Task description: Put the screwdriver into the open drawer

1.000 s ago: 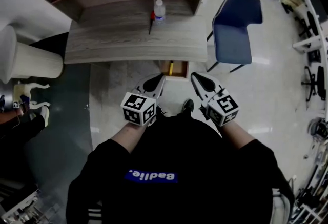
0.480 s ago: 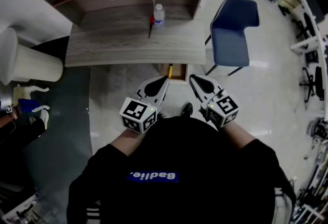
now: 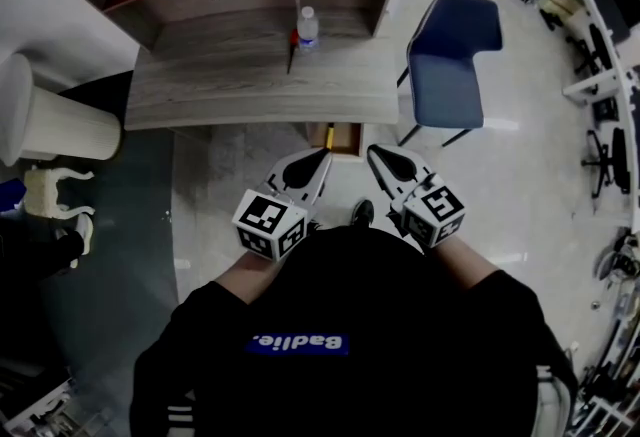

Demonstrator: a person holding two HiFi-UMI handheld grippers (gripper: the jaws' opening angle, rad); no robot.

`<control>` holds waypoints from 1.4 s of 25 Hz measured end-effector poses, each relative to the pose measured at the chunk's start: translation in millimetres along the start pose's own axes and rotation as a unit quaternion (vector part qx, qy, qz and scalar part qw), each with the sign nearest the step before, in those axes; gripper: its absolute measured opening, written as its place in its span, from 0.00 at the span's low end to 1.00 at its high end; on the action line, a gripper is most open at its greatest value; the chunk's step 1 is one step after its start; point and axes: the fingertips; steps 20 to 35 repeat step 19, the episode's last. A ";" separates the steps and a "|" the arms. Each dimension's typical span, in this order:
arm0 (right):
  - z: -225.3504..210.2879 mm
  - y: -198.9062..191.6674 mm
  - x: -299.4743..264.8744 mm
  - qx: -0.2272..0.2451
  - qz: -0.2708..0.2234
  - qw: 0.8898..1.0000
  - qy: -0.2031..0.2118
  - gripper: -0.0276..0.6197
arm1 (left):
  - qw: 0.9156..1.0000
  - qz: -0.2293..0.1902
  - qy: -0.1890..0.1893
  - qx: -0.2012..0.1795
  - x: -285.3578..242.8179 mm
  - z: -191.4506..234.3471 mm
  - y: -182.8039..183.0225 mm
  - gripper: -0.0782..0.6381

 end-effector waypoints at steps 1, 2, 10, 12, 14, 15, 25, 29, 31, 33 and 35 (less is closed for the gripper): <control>0.0 -0.3 0.5 -0.001 0.000 1.000 0.000 0.09 | 1.000 -0.001 -0.001 0.000 0.3 -0.6 0.8 0.11; 0.1 -0.5 0.5 -0.002 0.001 1.000 0.000 0.09 | 1.000 -0.001 -0.001 0.000 0.7 -0.8 1.3 0.11; -3.5 1.3 3.3 -0.006 0.000 1.000 -0.007 0.09 | 1.000 -0.003 -0.007 0.003 -2.0 -3.4 3.6 0.11; -4.1 1.8 2.3 -0.010 -0.003 1.000 -0.006 0.09 | 1.000 -0.002 -0.008 0.003 -2.6 -3.6 4.7 0.11; -4.8 1.9 1.5 -0.005 0.000 1.000 -0.006 0.09 | 1.000 -0.002 -0.008 0.004 -3.7 -2.9 4.2 0.11; -5.1 2.2 0.9 -0.004 0.001 1.000 -0.007 0.09 | 1.000 -0.002 -0.008 0.005 -4.2 -2.1 4.0 0.11; -7.6 3.8 -1.6 0.003 0.000 1.000 -0.008 0.09 | 1.000 0.000 -0.008 0.006 -5.7 1.6 3.1 0.11; -7.6 3.8 -1.6 0.003 0.000 1.000 -0.008 0.09 | 1.000 0.000 -0.008 0.006 -5.7 1.6 3.1 0.11; -7.6 3.8 -1.6 0.003 0.000 1.000 -0.008 0.09 | 1.000 0.000 -0.008 0.006 -5.7 1.6 3.1 0.11; -7.6 3.8 -1.6 0.003 0.000 1.000 -0.008 0.09 | 1.000 0.000 -0.008 0.006 -5.7 1.6 3.1 0.11; -7.6 3.8 -1.6 0.003 0.000 1.000 -0.008 0.09 | 1.000 0.000 -0.008 0.006 -5.7 1.6 3.1 0.11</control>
Point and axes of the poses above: the fingertips, and each gripper's own axes: x backward along the fingers, z to its left, y out of its top, and after that the axes turned 3 degrees about z, right-handed
